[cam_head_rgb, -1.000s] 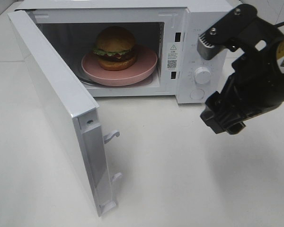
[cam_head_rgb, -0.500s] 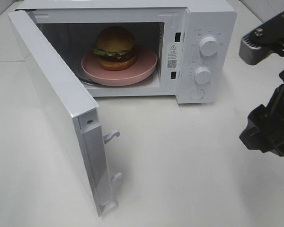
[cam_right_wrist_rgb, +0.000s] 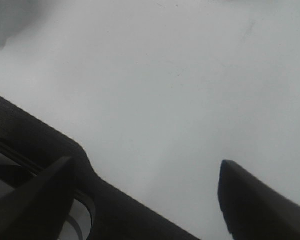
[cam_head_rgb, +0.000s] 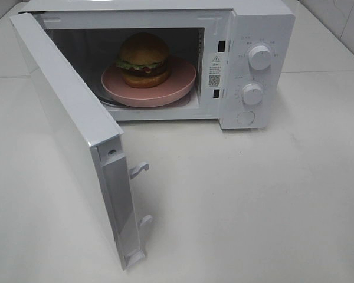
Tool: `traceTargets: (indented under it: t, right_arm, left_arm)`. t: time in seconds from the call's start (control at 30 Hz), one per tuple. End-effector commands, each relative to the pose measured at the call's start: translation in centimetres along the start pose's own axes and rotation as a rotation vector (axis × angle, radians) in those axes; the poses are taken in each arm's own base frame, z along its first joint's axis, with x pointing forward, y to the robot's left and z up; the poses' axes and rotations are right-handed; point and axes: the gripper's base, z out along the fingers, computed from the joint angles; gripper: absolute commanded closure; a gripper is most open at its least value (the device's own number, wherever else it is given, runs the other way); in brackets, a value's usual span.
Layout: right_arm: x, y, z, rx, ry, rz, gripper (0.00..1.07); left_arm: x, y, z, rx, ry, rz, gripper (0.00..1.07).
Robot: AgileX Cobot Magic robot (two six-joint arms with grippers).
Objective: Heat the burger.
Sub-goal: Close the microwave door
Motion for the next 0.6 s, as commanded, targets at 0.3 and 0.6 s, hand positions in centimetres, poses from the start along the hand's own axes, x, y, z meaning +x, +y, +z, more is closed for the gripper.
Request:
traceTargets:
  t: [0.3,0.6]
  right_arm:
    - [4.6,-2.0,-1.7,0.125,-0.107,0.184,0.31]
    - [8.8,-2.1,-2.1,0.257,-0.231,0.363,0.31]
  left_arm:
    - [0.0,0.0,-0.2,0.009,-0.030,-0.006,0.06]
    - [0.0,0.0,-0.2,0.009,-0.030,-0.006,0.06]
